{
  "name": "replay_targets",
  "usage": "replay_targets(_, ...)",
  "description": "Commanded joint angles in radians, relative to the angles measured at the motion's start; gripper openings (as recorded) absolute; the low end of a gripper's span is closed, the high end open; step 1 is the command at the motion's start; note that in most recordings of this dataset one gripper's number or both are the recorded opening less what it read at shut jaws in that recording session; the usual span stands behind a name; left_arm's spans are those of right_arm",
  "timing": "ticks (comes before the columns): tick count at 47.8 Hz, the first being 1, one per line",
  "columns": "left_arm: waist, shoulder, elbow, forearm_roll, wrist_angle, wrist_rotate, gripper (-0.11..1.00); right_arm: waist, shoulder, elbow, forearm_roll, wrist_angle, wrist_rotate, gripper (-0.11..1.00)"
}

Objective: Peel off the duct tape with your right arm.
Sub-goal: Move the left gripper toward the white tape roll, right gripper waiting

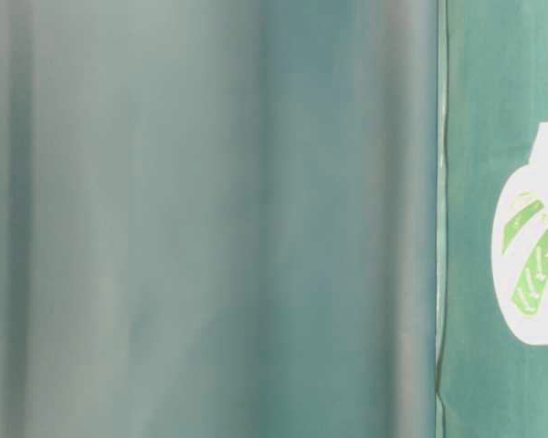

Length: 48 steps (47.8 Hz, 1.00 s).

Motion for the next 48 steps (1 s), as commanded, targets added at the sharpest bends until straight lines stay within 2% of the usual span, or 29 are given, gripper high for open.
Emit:
replay_targets(1, -0.014, 0.009, -0.014, -0.002, -0.017, 0.000, 0.07, -0.002, 0.012, -0.017, 0.000, -0.012, 0.002, 0.10)
replay_targets(6, -0.015, 0.015, -0.017, -0.002, -0.017, 0.003, 0.30, -0.002, 0.014, -0.020, 0.000, -0.014, 0.002, 0.35)
replay_targets(12, -0.012, 0.075, -0.035, -0.002, -0.026, 0.005, 0.69, -0.008, 0.028, -0.021, 0.000, -0.029, 0.002, 0.71)
replay_targets(15, -0.009, 0.126, -0.057, -0.002, -0.040, 0.006, 0.84, -0.015, 0.044, -0.023, 0.000, -0.041, 0.002, 0.72)
replay_targets(18, -0.005, 0.190, -0.086, -0.003, -0.064, 0.011, 0.95, -0.020, 0.067, -0.031, 0.000, -0.055, 0.002, 0.71)
replay_targets(37, 0.018, 0.511, -0.273, -0.002, -0.146, 0.012, 0.96, -0.029, 0.236, -0.097, 0.000, -0.130, 0.000, 0.71)
replay_targets(48, 0.021, 0.604, -0.351, -0.003, -0.140, 0.011, 0.96, -0.029, 0.267, -0.114, 0.000, -0.163, 0.000, 0.71)
